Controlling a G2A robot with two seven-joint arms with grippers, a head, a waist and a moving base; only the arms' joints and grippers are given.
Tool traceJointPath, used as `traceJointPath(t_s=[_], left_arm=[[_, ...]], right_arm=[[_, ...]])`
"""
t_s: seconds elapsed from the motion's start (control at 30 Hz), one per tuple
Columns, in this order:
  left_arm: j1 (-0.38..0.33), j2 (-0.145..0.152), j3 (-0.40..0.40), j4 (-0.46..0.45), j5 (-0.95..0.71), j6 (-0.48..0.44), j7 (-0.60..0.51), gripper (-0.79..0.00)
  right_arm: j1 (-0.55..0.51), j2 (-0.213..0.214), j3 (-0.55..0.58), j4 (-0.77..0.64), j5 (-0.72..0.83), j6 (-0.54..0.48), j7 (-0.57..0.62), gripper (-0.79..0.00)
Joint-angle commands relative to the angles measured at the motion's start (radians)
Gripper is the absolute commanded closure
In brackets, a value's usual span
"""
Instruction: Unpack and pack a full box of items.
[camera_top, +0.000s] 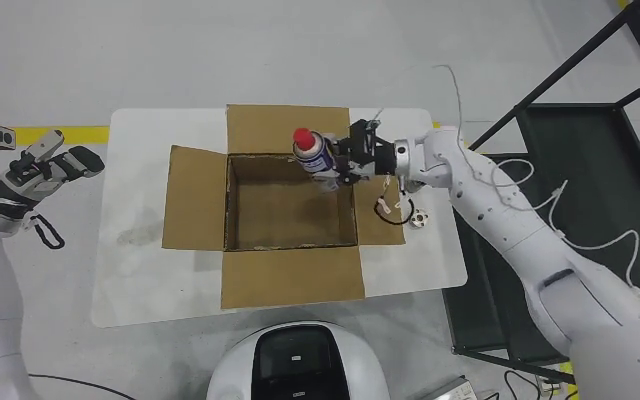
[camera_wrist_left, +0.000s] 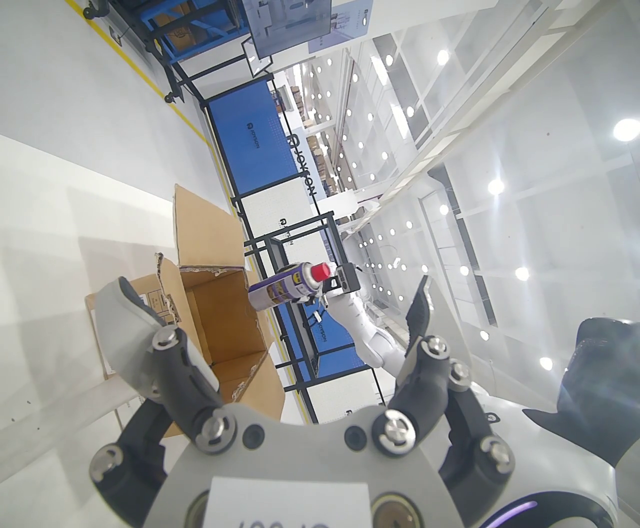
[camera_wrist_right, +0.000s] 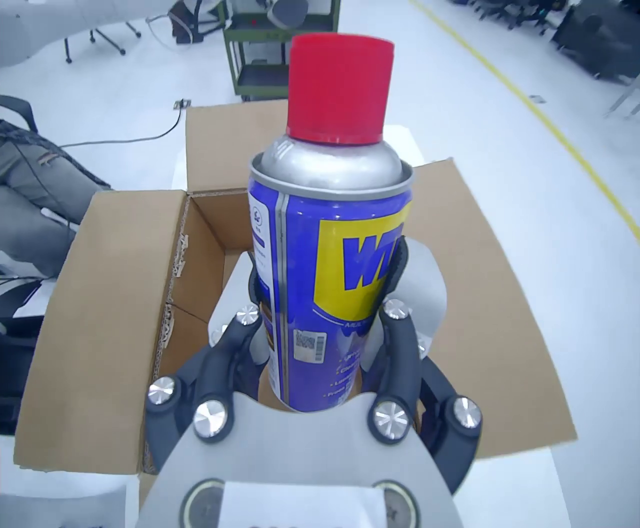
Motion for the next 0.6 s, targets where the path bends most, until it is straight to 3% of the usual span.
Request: traceJointPath(t_s=[0.0, 0.17, 0.57], left_arm=[[0.0, 0.0, 0.0, 0.0, 0.0, 0.0, 0.0, -0.785], [0.0, 0.0, 0.0, 0.0, 0.0, 0.0, 0.0, -0.785], [0.0, 0.0, 0.0, 0.0, 0.0, 0.0, 0.0, -0.785]], right_arm=[[-0.108, 0.041, 0.104, -0.084, -0.042, 0.034, -0.06, 0.0], [-0.342, 0.107, 0.294, -0.234, -0.123, 0.151, -0.154, 0.0], [-0.342, 0.107, 0.294, -0.234, -0.123, 0.151, -0.154, 0.0]])
